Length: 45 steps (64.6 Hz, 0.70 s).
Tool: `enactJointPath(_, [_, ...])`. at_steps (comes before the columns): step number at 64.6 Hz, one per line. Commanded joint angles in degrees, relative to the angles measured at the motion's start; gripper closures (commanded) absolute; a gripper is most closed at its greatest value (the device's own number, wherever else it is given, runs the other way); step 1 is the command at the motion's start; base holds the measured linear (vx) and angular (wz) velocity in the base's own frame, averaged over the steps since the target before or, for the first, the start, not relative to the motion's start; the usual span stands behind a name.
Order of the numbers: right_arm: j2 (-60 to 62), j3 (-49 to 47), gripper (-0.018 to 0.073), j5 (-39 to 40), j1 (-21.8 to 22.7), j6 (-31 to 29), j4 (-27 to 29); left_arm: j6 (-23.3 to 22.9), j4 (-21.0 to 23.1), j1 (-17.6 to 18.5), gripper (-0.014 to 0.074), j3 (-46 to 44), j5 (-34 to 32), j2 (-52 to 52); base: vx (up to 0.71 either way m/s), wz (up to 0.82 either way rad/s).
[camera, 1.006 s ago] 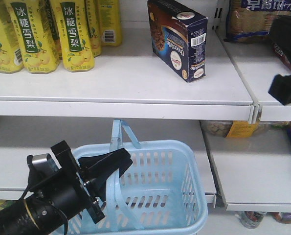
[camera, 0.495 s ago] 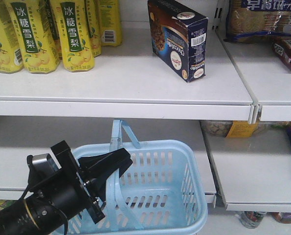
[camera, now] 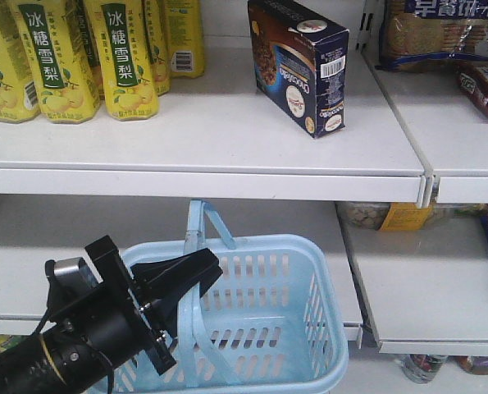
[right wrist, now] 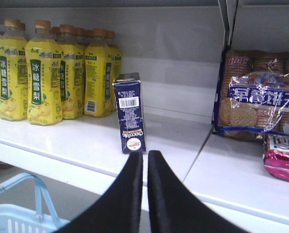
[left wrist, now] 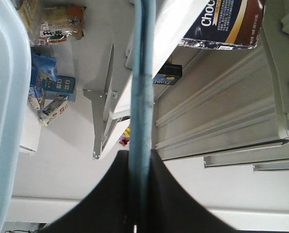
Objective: Left arm holds basket, right arm returns cookies
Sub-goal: 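Open the right gripper and withdraw it from the standing box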
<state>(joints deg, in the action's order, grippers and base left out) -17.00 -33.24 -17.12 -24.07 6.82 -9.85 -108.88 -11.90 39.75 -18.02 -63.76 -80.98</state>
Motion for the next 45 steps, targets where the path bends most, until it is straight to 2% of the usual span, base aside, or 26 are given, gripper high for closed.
enactJointPath(1, [-0.5, -1.3, 0.0565, 3.1, 0.1, -0.4, -0.5, 0.2, 1.0, 0.2, 0.0596, -1.6, -14.9, 1.9, 0.00, 0.00])
enactJointPath(45, [-0.5, -1.3, 0.0565, 3.1, 0.1, -0.4, -0.5, 0.0, 1.5, 0.2, 0.0596, -1.6, -14.9, 1.9, 0.00, 0.00])
